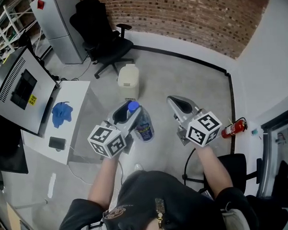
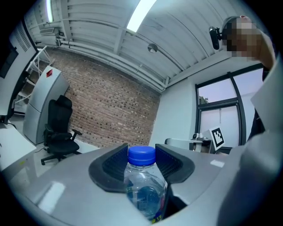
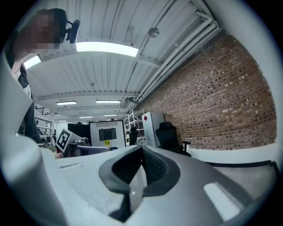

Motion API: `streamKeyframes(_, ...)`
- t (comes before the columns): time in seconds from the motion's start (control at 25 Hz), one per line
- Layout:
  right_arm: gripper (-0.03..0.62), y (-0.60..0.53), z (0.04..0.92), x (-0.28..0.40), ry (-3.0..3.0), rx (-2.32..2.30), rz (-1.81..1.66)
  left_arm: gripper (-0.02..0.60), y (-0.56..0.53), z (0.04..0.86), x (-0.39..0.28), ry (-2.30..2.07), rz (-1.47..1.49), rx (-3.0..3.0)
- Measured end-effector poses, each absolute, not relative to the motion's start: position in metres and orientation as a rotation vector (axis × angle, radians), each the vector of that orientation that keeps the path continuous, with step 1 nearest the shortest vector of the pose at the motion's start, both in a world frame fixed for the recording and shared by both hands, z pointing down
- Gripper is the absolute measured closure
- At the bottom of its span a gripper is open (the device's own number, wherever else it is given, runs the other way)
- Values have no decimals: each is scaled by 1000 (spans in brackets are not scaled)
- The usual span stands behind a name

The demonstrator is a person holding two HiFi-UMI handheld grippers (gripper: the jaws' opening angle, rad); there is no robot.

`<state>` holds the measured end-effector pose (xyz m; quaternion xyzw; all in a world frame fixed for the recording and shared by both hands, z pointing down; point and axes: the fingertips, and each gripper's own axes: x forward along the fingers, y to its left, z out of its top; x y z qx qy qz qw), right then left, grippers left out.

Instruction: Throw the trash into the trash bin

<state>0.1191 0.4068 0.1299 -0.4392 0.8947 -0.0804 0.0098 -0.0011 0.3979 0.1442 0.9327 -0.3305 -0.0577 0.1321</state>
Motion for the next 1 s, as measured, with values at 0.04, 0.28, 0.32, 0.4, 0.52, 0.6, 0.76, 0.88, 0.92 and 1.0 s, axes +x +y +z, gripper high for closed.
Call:
streamKeyframes(0.04, 591, 400, 132, 111, 2806, -1371, -245, 383, 391, 145, -9, -962, -170, 2704)
streamKeyframes(0.28, 591, 360, 138, 81, 2826, -1382, -227, 383, 352, 150, -40, -961, -174, 2700)
streamKeyframes(0.32, 591, 354, 139, 78, 2828, -1382, -231, 383, 345, 151, -43, -965, -177, 2697)
streamKeyframes(0.4, 591, 343, 144, 73, 2843, -1376, -240, 383, 332, 154, -48, -976, -180, 2689)
streamKeyframes(0.52, 591, 321, 152, 74, 2860, -1362, -253, 383, 309, 157, -48, -994, -176, 2680)
streamKeyframes(0.6, 591, 303, 155, 78, 2866, -1347, -256, 383, 291, 160, -44, -1010, -169, 2673)
streamKeyframes(0.76, 591, 257, 163, 91, 2887, -1289, -266, 383, 251, 165, -32, -1067, -153, 2654)
streamKeyframes(0.88, 591, 218, 166, 107, 2895, -1239, -275, 383, 221, 171, -16, -1104, -135, 2634)
streamKeyframes(0.92, 591, 205, 167, 112, 2896, -1217, -280, 382, 212, 173, -12, -1120, -124, 2624)
streamKeyframes(1.0, 591, 181, 168, 119, 2904, -1170, -293, 383, 193, 176, -6, -1159, -101, 2601)
